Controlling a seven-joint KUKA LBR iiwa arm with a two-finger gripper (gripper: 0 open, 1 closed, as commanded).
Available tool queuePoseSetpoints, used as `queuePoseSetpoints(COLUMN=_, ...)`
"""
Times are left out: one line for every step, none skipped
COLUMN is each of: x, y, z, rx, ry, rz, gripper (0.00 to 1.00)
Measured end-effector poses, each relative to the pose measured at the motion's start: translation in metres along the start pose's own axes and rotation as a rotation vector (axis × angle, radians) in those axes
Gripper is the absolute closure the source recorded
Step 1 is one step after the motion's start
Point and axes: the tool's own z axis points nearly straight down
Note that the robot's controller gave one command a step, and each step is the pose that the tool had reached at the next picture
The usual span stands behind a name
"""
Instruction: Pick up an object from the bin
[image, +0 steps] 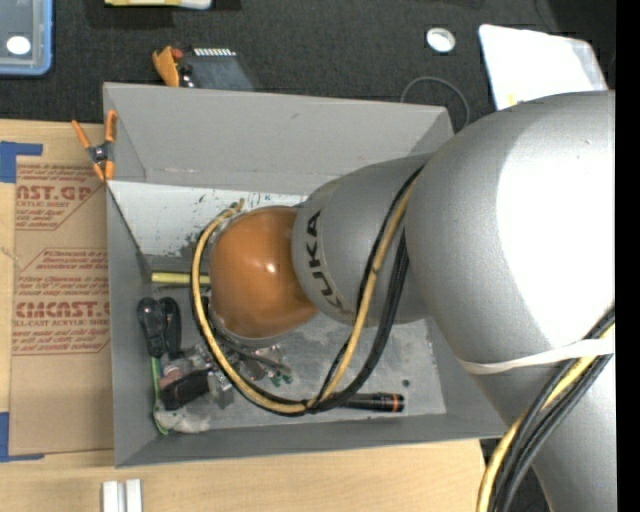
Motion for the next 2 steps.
queuePoseSetpoints(x=0.001, y=0.0, z=-0.007, rx=-0.001, ry=0.001, rz=0.0, gripper=1.0)
queuePoseSetpoints(x=0.001, y=0.001, z=-0.02, rx=-0.001, ry=0.002, rz=0.001, gripper=1.0)
